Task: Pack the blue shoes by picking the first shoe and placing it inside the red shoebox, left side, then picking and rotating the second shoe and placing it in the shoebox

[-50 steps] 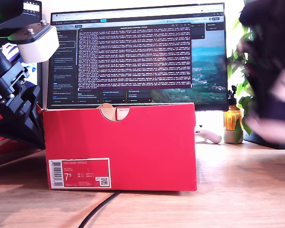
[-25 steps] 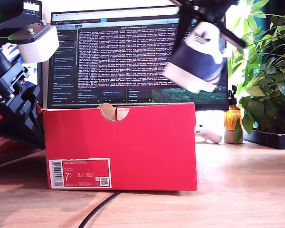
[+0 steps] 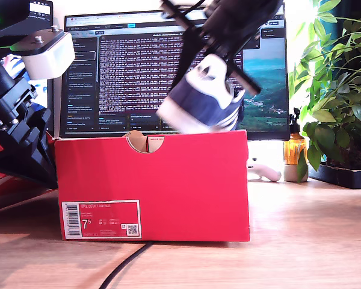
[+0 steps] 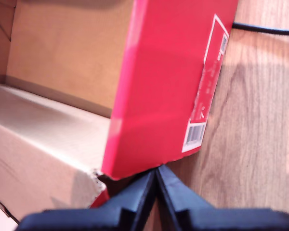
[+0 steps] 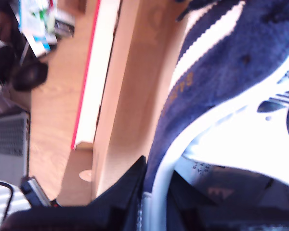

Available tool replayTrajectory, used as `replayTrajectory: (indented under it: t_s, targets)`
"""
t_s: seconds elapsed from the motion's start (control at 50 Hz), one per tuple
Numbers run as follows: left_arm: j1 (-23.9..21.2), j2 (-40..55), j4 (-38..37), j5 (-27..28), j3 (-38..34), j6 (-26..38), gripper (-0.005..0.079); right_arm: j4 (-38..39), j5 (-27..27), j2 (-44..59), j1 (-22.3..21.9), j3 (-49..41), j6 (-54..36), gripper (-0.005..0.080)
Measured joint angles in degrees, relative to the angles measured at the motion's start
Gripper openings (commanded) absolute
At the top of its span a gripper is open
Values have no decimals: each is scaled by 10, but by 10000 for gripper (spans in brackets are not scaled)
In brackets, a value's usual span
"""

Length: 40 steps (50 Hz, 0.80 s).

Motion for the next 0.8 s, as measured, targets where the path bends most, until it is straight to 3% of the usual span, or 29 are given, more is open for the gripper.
replayTrajectory:
  t_s: [0.5,0.8]
  targets:
    - [0,0,7,0,0,0,-19,16,-26,106,26,87,4,-13]
    - [0,0,16,0,0,0,-19,-14,-26,119,58,90,-8,-13]
